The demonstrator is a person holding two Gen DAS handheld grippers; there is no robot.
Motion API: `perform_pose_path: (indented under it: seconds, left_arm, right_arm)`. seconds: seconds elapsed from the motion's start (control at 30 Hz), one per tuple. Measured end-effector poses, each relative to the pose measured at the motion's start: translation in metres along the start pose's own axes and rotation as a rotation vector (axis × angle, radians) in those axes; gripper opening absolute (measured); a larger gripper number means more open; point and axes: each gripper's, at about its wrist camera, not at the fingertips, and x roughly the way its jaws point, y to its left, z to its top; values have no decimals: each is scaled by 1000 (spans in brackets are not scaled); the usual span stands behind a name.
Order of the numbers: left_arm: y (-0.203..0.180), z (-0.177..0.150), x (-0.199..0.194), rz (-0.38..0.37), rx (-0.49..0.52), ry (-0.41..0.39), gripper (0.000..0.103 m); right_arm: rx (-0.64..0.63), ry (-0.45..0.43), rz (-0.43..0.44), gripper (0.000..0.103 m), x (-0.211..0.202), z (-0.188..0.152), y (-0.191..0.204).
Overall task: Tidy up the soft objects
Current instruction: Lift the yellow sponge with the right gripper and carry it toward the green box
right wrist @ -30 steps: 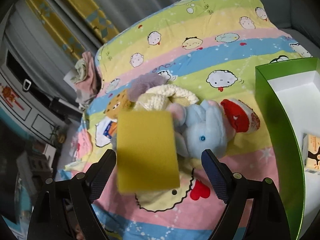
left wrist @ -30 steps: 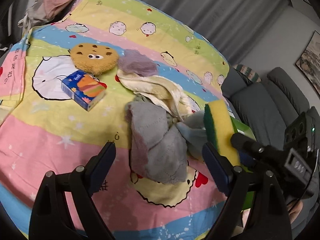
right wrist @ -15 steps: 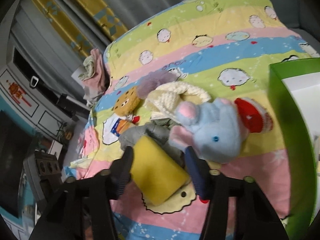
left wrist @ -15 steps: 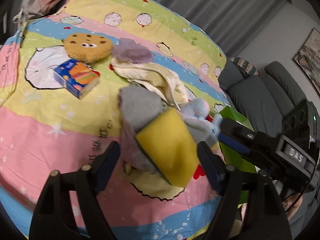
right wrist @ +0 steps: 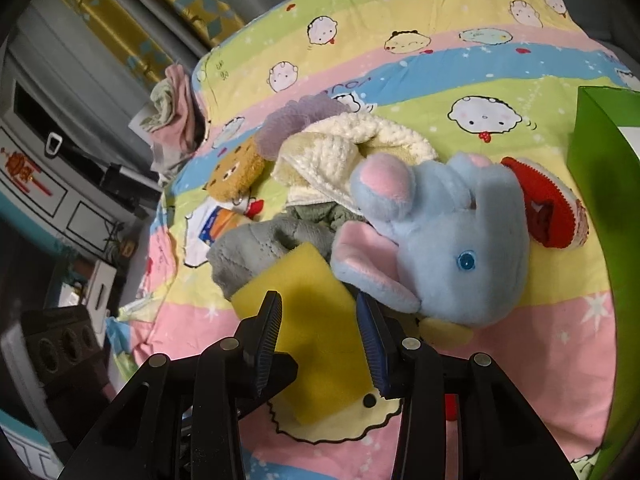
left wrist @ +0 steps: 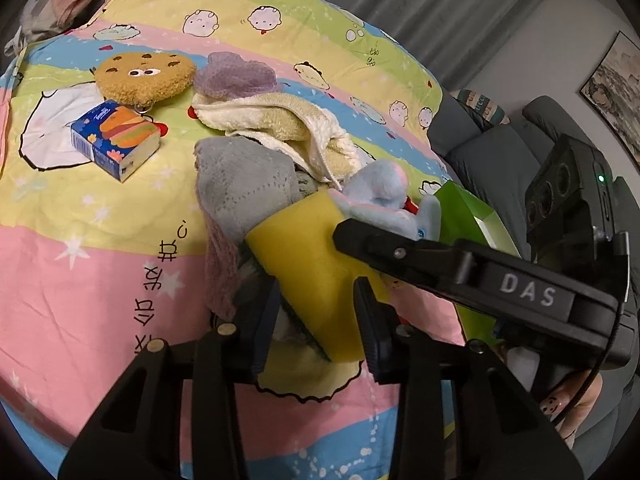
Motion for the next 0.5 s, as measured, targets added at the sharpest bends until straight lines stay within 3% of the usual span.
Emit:
perform_pose_path:
  seconds: [0.27,0.5]
  left_arm:
    - [-6,1,4,27,40,-14,32]
    - [-29,5,-15,32,115,-71,32]
  right_arm:
    - [-5,-1,-1,42,4,-1,-3]
    - [-18,-129,33,40,-42,-1,10]
